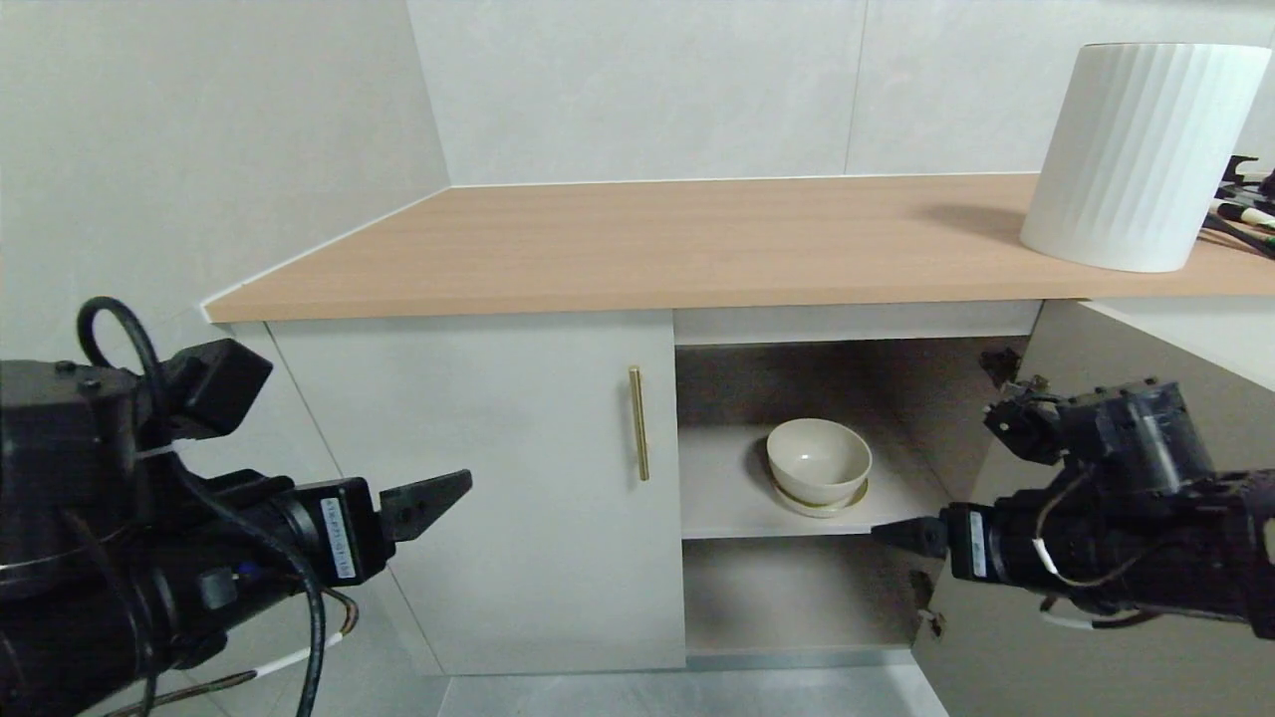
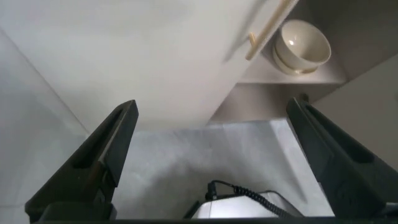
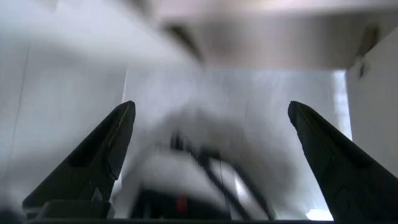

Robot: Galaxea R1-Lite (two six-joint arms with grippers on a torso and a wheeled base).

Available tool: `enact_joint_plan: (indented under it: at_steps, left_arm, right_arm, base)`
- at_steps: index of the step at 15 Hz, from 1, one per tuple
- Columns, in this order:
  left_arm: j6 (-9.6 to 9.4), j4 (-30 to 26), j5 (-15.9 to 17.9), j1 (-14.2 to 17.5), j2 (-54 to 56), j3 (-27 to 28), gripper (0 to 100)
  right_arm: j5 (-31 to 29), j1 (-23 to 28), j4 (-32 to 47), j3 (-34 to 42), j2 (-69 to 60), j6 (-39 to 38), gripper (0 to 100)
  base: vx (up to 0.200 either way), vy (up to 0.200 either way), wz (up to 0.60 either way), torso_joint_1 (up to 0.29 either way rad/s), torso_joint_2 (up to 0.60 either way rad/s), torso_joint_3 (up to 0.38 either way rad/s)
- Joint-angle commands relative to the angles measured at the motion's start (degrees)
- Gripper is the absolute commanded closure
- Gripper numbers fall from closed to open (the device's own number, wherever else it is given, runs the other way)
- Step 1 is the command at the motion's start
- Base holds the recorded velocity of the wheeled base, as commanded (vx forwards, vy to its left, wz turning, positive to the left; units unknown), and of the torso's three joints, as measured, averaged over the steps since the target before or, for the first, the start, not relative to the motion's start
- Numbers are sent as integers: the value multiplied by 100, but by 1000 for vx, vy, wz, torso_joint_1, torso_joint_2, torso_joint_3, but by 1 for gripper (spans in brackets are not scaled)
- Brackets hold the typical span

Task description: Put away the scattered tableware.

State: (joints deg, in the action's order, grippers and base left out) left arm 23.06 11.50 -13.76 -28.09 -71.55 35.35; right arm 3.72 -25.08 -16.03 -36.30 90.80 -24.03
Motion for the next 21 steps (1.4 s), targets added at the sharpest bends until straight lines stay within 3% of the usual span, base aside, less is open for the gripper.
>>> enact_joint_plan:
  at_steps: [1,6,21]
  left_arm:
    - [-4,-77,-4,207,422,-55,0]
    - [-4,-139,-4,234,501,-187,0]
    - [-21,-165,23,234,440,-169,0]
  right_arm:
    - [59,-375,179,589,-1011,135,0]
    - [68,-621,188,704,-1117,153,0]
    - [24,-700,188,721,-1117,153,0]
  base:
    - [0,0,0,0,0,0]
    - [0,0,0,0,0,0]
    - [-200,0,0,2,3,4]
